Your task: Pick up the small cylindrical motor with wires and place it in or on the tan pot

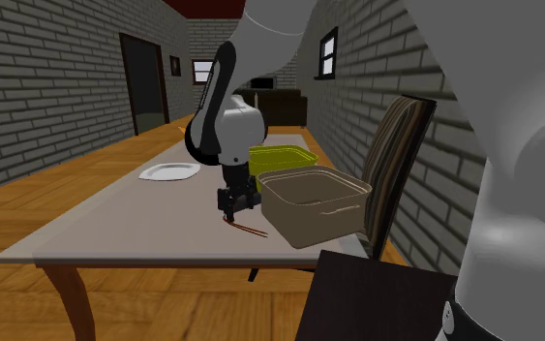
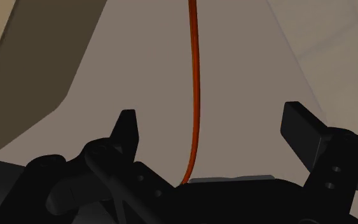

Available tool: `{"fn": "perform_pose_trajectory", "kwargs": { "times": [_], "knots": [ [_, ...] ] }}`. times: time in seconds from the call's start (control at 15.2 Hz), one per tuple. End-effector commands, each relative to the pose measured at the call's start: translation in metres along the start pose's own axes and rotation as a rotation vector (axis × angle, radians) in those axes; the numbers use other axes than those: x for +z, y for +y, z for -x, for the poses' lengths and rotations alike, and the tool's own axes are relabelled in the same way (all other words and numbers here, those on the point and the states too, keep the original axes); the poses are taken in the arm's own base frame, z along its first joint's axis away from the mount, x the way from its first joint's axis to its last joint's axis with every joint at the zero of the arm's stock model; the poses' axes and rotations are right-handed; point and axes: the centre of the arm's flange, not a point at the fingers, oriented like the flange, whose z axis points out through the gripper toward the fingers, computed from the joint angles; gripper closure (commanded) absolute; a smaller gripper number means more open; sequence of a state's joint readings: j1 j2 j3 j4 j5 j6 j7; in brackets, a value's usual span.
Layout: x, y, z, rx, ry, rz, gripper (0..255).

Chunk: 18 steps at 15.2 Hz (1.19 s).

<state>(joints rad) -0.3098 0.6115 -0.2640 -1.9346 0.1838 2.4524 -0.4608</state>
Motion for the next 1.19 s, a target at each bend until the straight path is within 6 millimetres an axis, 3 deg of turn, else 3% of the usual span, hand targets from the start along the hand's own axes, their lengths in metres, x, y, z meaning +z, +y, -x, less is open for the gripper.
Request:
{"fn": "perform_pose_trajectory", "kwargs": {
  "times": [0.0,0.4,0.92,0.99,1.12],
  "knots": [
    [0.014,0.004,-0.004,0.006,0.001,0.0,0],
    [0.048,0.004,-0.004,0.006,0.001,0.0,0],
    [0.048,0.004,-0.004,0.006,0.001,0.0,0],
    [0.048,0.004,-0.004,0.006,0.001,0.0,255],
    [0.048,0.004,-0.004,0.006,0.001,0.0,255]
  ]
}}
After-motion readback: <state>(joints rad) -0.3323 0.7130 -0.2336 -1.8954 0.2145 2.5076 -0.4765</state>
